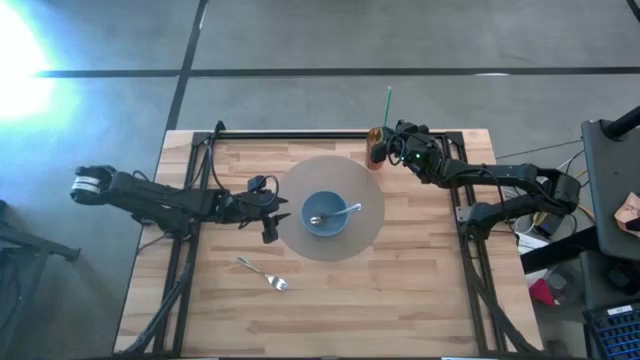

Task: Pick & Place Utensil
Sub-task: Put the straw into the cup

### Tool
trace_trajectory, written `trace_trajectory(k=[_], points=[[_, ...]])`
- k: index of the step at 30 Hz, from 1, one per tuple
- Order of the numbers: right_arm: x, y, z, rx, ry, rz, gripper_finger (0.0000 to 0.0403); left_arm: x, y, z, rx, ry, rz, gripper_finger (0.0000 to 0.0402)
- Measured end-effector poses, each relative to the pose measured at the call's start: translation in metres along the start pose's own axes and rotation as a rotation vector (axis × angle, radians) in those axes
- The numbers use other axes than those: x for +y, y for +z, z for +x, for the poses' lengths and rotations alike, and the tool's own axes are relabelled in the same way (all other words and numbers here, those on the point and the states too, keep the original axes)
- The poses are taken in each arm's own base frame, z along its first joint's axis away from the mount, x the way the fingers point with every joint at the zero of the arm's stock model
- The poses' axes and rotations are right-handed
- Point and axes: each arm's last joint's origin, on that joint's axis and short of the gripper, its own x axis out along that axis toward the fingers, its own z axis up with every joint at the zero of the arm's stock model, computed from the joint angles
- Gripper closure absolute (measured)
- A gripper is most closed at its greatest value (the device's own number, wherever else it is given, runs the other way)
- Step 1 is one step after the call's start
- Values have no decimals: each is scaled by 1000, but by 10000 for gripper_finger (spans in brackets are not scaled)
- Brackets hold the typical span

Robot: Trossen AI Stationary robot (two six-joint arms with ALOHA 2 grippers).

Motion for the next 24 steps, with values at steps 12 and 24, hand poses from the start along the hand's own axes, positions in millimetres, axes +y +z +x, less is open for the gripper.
trace_trajectory(k=[12,24], points=[[0,-9,-1,81,0,-11,394,0,1,0,-5,4,5,227],[3,-12,-3,107,28,-19,394,0,1,0,-6,4,4,227]])
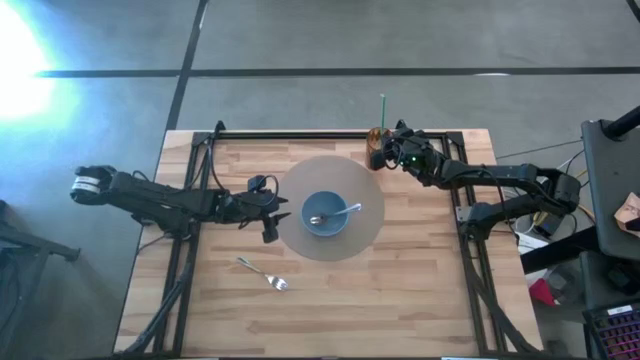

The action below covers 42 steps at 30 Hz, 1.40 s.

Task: Pick & Place Utensil
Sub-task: Put the straw into the cup, then put the fork into the bowl

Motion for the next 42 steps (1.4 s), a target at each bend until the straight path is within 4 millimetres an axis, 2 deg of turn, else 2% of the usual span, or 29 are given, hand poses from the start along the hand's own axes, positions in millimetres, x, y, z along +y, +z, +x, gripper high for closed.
trace_trajectory(k=[26,42], points=[[-1,-4,0,34,-8,2,391,0,0,0,-2,1,3,227],[-1,-3,0,30,-7,4,305,0,0,0,-2,1,3,227]])
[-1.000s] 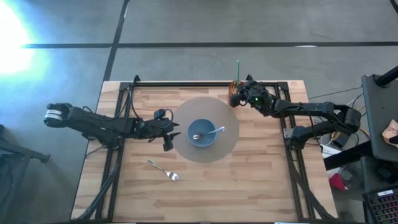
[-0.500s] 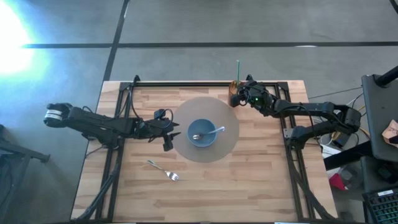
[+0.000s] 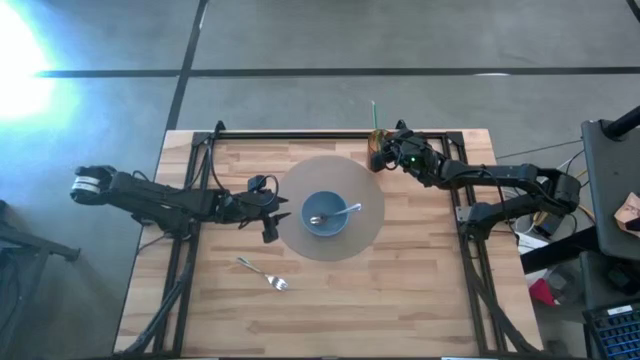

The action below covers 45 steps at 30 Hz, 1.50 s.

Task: Pick & Place Utensil
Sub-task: Put the fork into the bowl

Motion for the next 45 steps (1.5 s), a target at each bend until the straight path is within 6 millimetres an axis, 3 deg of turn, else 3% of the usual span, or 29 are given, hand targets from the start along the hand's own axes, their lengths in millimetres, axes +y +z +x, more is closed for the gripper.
trace_trajectory(k=[13,26,35,45], points=[[-5,21,-20,-87,43,28,275,0,0,0,0,0,6,227],[-1,41,-70,-135,400,-68,286,-1,0,-2,19,-70,25,227],[11,41,-105,-182,570,-175,297,-4,17,-28,275,-160,99,227],[17,40,-113,-184,618,-180,282,-33,29,-58,353,-399,149,227]])
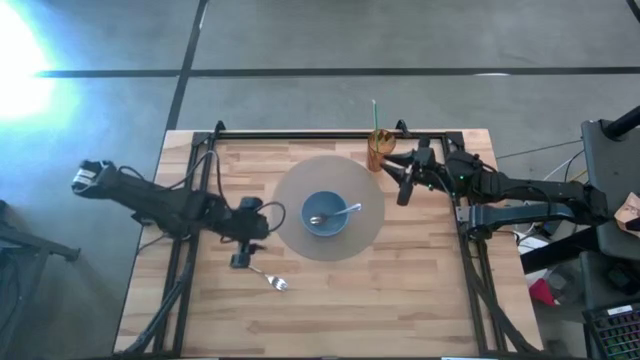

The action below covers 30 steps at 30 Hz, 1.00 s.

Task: Pick & Place Utensil
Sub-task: Put the fork into the bowl

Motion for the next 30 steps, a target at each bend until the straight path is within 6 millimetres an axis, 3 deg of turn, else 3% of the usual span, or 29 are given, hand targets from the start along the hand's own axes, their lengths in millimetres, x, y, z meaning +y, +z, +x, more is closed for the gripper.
trace_trajectory(k=[7,13,30], points=[[0,0,0,-4,-14,12,282,-31,-5,-2,17,-93,-3,227],[-1,0,0,-5,-22,12,288,-51,-10,11,87,-118,-22,227],[-1,0,0,-7,-25,30,273,-63,-19,63,301,-72,10,227]])
